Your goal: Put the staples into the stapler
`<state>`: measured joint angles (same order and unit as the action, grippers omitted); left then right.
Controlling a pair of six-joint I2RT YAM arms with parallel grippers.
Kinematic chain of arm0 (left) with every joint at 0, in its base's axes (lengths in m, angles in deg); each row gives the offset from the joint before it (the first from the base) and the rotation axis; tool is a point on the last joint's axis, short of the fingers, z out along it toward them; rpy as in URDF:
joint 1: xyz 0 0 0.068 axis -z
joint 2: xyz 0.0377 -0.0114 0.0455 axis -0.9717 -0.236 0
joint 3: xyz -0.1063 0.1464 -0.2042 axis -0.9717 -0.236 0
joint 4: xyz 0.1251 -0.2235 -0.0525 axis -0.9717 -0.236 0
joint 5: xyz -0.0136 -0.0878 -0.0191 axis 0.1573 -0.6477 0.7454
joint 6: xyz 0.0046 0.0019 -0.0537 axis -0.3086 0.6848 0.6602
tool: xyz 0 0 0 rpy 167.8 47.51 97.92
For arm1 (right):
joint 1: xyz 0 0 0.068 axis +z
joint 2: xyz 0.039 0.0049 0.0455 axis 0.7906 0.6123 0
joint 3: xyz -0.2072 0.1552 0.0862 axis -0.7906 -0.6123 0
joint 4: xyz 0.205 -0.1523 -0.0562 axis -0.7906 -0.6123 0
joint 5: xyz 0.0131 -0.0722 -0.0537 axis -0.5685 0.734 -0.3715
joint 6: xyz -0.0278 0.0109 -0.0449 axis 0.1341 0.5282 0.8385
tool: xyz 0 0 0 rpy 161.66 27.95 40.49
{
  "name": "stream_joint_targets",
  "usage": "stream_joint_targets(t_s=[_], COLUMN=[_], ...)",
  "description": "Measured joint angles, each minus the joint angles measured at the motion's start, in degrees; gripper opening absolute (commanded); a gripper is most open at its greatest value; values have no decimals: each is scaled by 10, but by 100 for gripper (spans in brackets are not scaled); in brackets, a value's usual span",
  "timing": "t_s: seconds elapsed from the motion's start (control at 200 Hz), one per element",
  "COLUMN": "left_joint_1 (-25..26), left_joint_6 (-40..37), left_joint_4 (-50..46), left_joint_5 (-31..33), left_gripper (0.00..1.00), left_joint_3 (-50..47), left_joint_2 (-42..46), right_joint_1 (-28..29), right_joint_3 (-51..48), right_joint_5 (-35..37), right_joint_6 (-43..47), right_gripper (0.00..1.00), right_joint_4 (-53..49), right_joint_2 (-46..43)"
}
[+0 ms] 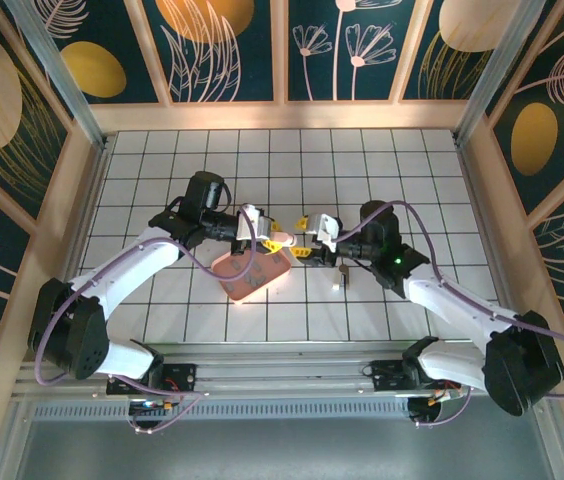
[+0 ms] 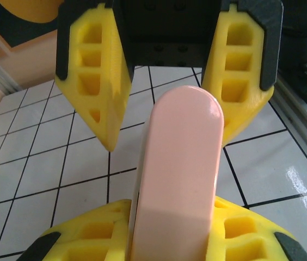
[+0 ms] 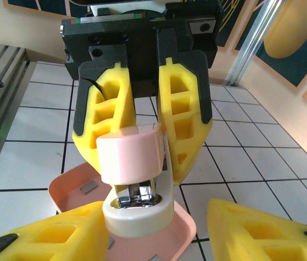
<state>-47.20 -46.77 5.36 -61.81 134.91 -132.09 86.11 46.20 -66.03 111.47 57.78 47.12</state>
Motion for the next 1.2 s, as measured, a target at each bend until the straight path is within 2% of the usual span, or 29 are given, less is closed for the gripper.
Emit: stream_joint_targets(t_s=[0.07, 0.31, 0.515, 0.65, 0.761, 0.891, 1.021, 1.126, 1.201], left_joint_1=[0, 0, 0, -2, -2, -2, -4, -6, -6], left_joint_6=[1, 2, 4, 9, 11, 16, 22, 26, 31], left_joint_4=[2, 4, 5, 6, 6, 9, 10, 11, 14], left_joint_5=[-2, -4, -6, -9, -14, -14, -14, -14, -12], left_gripper=[0, 0, 0, 0, 0, 0, 0, 0, 15], left_joint_3=[0, 0, 0, 0, 0, 0, 0, 0, 0], left_joint_2=[0, 0, 0, 0, 0, 0, 0, 0, 0], right_joint_1=[1, 4, 4, 4, 4, 5, 5, 4, 4], right_joint_3=[0, 0, 0, 0, 0, 0, 0, 0, 0], right_joint_5=[-4, -20, -32, -32, -32, -32, -31, -30, -27], right_joint_6=[0, -13, -17, -18, -22, -26, -26, -28, -28], right_gripper=[41, 43, 32, 40, 40, 32, 16, 11, 8], right_joint_4=[5, 26, 33, 34, 38, 40, 42, 42, 43], right_joint_2=[4, 8, 9, 9, 11, 12, 12, 12, 12])
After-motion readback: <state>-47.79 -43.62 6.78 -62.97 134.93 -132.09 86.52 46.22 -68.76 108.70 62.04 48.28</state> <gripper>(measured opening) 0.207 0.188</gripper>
